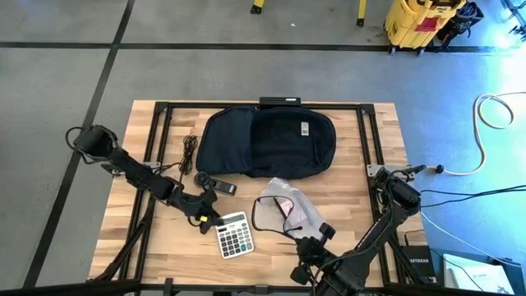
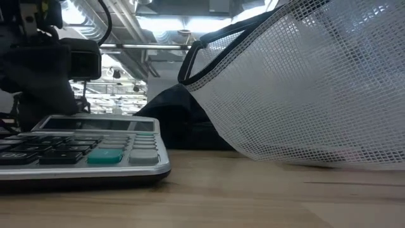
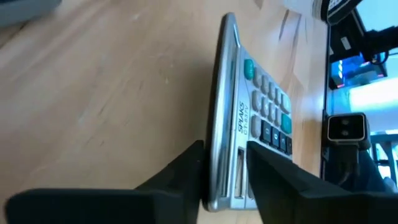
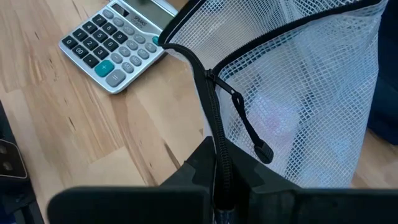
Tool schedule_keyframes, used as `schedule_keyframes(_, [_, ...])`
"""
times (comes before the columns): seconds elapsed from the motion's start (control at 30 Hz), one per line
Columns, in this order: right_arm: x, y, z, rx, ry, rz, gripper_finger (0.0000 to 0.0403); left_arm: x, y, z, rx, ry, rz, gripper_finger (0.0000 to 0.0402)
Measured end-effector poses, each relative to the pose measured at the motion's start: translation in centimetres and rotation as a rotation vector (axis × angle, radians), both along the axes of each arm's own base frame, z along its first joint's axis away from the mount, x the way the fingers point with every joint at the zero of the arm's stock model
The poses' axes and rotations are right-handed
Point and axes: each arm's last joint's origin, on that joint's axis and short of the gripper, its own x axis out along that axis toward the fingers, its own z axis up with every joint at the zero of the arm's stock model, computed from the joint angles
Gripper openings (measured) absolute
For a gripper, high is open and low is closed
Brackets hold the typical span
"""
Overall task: Unpack backpack
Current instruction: Put the gray calculator into the transparent zip bag
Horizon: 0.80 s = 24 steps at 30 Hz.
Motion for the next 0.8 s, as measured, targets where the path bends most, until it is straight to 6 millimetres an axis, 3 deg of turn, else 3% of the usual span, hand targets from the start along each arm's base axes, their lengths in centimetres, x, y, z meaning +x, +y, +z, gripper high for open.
schedule_keyframes(0.33, [0.02,0.02,0.00,0.002,-0.002,0.000,0.0000,0.22,0.35,0.02,-0.009,0.003,-0.021,0.0014])
schedule_keyframes(0.8, [0.02,0.02,0.00,0.001,-0.004,0.000,0.0000,0.65,0.54,0.45,-0.077,-0.025,-0.060,0.0009])
